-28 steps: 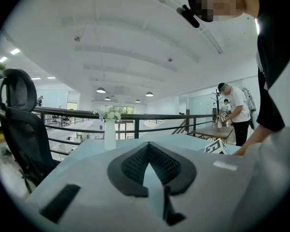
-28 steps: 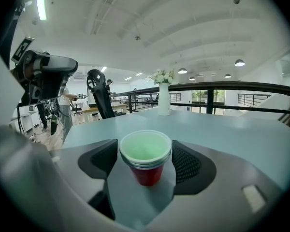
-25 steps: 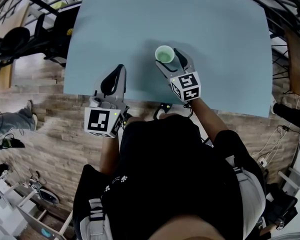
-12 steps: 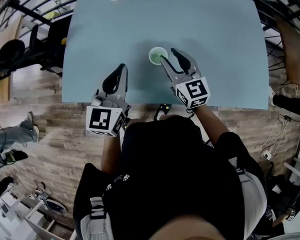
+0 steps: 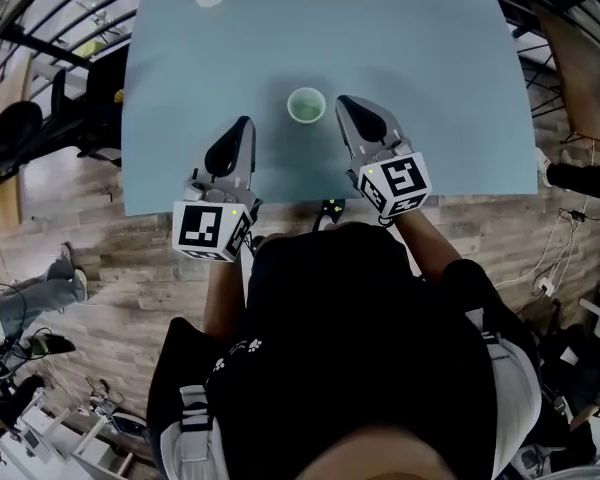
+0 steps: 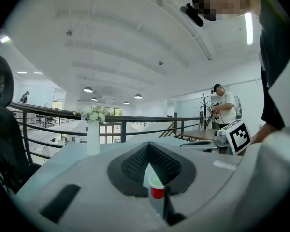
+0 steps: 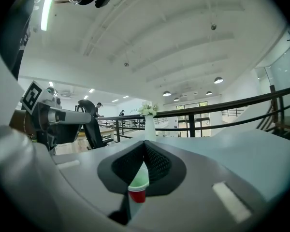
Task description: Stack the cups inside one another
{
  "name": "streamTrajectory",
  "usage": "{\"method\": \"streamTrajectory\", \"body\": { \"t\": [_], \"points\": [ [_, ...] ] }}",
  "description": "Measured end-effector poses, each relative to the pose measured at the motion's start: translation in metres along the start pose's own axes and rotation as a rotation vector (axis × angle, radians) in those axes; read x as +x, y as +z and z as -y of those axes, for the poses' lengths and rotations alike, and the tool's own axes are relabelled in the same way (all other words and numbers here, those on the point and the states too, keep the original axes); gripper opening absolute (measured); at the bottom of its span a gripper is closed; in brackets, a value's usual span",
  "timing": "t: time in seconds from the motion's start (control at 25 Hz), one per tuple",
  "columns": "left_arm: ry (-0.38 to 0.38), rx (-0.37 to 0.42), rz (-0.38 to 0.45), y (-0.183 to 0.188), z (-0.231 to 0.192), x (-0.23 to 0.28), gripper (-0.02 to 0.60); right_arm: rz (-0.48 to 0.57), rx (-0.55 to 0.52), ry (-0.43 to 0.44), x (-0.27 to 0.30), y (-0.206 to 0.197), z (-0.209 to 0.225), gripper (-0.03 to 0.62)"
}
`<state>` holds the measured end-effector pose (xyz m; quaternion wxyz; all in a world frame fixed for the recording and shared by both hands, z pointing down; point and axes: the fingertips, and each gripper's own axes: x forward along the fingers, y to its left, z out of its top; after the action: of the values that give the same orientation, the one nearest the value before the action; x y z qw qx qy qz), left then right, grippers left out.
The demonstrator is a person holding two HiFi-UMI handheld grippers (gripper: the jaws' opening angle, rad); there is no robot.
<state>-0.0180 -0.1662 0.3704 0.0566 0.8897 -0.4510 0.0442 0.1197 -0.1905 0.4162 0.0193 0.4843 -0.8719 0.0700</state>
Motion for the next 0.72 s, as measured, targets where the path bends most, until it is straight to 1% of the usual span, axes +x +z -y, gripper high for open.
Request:
{"method": "streamTrajectory", "body": {
  "t": [0.28,0.52,0.72],
  "points": [
    [-0.028,0.003,-0.009,-0.0029,0.0062,0.0052,-0.009,-0.003,0.019,-0.007,-0.0091,0.001,-0.0028,0.011],
    [-0.033,0.005,-0.009,-0.0012,0.0082,0.0072,-0.009,-0.029,0.02,-0.014,-0.0085,-0.0034,-0.0013,0.011],
    [-0.028,-0.004,-0.018,-0.0047,0.0038,0.0073,-0.009,-0.04,0.028,-0.002,-0.0019,-0.0083,-0.0057,0.011]
  ]
}}
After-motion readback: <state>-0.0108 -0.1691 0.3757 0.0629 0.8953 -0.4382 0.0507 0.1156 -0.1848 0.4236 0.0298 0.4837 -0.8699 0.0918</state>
